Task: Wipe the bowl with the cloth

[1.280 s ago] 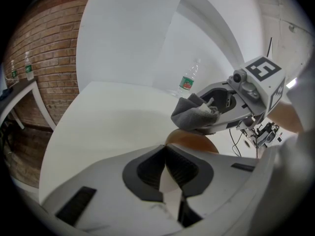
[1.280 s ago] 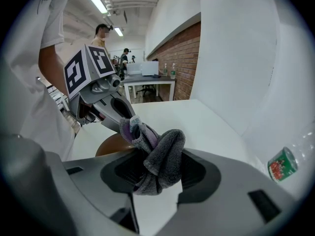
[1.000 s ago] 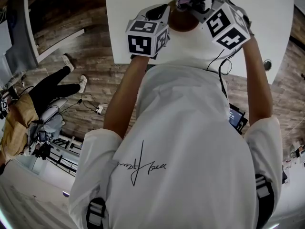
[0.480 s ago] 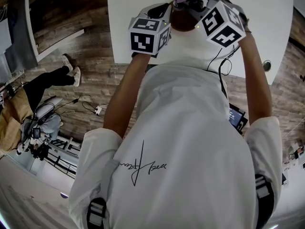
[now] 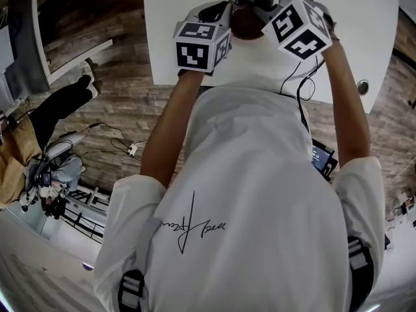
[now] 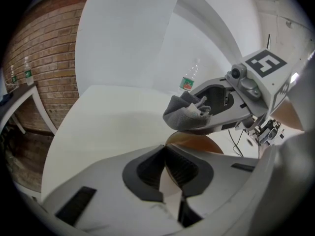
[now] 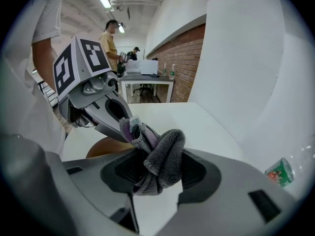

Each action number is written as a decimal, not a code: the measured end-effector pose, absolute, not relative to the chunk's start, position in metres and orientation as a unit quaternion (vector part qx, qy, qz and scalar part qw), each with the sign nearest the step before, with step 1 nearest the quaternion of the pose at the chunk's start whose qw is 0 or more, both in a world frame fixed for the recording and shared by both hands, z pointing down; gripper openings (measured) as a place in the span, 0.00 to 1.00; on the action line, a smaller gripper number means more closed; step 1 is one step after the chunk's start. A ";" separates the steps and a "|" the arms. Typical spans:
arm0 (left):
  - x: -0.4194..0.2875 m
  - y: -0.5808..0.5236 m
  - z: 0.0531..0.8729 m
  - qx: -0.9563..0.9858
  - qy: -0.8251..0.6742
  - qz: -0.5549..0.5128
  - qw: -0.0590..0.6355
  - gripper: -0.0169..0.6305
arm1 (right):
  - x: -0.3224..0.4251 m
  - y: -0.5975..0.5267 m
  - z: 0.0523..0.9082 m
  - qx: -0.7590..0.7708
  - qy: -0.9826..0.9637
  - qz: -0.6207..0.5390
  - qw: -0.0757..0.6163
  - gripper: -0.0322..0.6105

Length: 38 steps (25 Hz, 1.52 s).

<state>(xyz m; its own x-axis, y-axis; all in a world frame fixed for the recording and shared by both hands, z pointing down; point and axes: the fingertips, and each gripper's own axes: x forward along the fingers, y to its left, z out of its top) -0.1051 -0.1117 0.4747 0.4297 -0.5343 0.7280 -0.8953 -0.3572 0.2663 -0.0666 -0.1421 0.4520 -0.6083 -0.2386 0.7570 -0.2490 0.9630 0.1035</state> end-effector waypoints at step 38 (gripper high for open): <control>-0.099 -0.111 0.474 0.765 -0.488 0.272 0.322 0.05 | -0.015 -0.137 0.453 0.213 -0.887 0.072 0.404 0.34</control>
<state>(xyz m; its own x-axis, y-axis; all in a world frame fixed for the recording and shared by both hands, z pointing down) -0.0988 -0.1112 0.4738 0.3768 -0.5706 0.7297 -0.9207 -0.3171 0.2275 -0.0149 -0.1372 0.4527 -0.5827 -0.3183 0.7477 -0.4355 0.8992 0.0434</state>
